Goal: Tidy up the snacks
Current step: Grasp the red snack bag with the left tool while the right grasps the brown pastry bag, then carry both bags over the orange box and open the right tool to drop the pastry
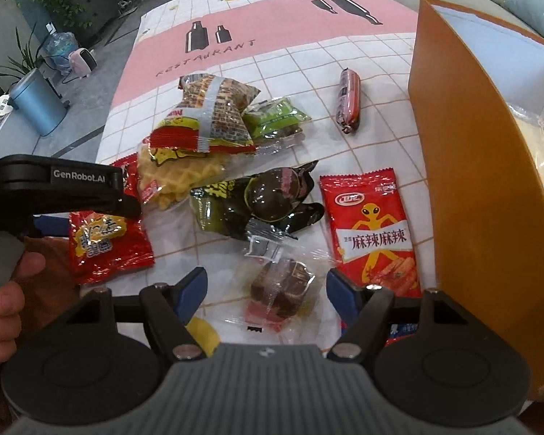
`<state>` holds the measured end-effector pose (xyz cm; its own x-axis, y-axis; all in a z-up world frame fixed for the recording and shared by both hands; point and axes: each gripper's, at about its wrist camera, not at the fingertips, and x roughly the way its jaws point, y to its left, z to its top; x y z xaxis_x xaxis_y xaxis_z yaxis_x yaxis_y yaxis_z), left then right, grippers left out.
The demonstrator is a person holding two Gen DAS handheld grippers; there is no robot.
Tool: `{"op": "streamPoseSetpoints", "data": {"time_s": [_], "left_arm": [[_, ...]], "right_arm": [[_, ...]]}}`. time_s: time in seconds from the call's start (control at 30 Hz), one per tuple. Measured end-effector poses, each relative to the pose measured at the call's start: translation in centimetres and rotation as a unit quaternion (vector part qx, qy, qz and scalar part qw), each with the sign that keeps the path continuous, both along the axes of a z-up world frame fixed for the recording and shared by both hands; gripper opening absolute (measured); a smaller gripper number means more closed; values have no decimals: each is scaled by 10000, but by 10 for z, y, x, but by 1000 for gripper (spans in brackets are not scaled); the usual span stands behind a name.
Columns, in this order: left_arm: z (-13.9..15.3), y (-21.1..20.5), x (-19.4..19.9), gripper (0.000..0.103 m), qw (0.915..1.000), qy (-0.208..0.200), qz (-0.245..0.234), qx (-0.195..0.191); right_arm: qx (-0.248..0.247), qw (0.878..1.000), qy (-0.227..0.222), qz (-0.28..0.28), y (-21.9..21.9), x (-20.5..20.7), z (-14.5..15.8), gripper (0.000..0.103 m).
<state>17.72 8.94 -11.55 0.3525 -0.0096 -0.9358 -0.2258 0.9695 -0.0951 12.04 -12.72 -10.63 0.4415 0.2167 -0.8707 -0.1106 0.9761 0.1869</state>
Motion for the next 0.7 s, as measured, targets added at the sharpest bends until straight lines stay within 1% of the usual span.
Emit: {"op": "streamPoseSetpoints", "data": {"time_s": [0.1, 0.27, 0.33, 0.43, 0.5, 0.7], "left_arm": [[-4, -4, 2, 96, 10000, 49, -48, 40], [-6, -11, 3, 96, 9994, 79, -209, 258], [-6, -14, 3, 91, 9991, 87, -276, 322], [-3, -14, 1, 85, 9991, 69, -293, 302], [-3, -13, -2, 84, 9991, 85, -310, 268], [7, -13, -12, 84, 9991, -58, -407, 122]], "right_arm": [[-55, 9999, 88, 31, 1, 2, -6, 71], [28, 9999, 97, 38, -1, 1, -11, 70], [83, 9999, 89, 25, -3, 1, -11, 69], [147, 9998, 98, -101, -8, 1, -10, 63], [129, 9998, 53, -144, -10, -1, -8, 58], [32, 10000, -12, -61, -12, -8, -2, 51]]}}
